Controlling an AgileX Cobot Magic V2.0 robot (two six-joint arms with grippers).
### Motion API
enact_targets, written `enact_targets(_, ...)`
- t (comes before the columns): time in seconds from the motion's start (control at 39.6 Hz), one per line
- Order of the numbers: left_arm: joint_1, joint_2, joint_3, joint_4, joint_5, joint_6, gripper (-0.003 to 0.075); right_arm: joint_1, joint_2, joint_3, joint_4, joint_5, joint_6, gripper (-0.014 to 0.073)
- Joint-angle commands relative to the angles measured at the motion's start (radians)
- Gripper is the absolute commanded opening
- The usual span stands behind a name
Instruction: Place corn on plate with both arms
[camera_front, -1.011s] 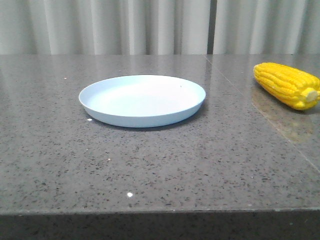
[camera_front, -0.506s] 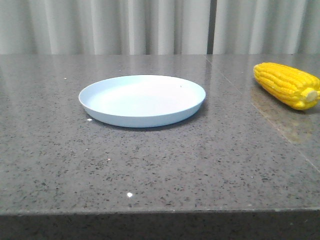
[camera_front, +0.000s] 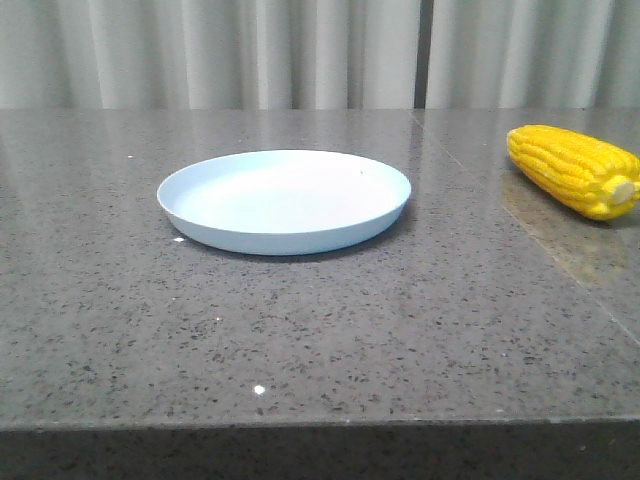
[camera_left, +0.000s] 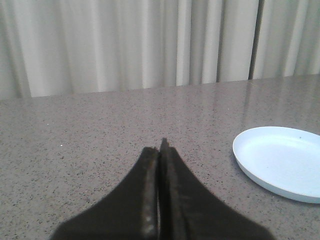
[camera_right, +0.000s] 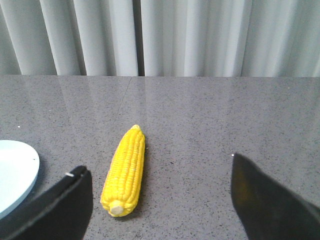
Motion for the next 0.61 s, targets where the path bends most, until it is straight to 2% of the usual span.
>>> enact_targets(0.0, -0.006, 0.011, -0.026, 0.011, -0.084, -0.001, -0.002, 0.002, 0.014, -0.036, 0.005, -0.083, -0.006, 0.0591)
enact_targets(0.35, -0.006, 0.011, -0.026, 0.011, -0.084, -0.001, -0.002, 0.002, 0.02, -0.038, 0.005, -0.075, -0.006, 0.0591)
enact_targets(0.58, -0.006, 0.011, -0.026, 0.011, -0.084, -0.001, -0.002, 0.002, 0.164, -0.099, 0.005, -0.051, -0.006, 0.0591)
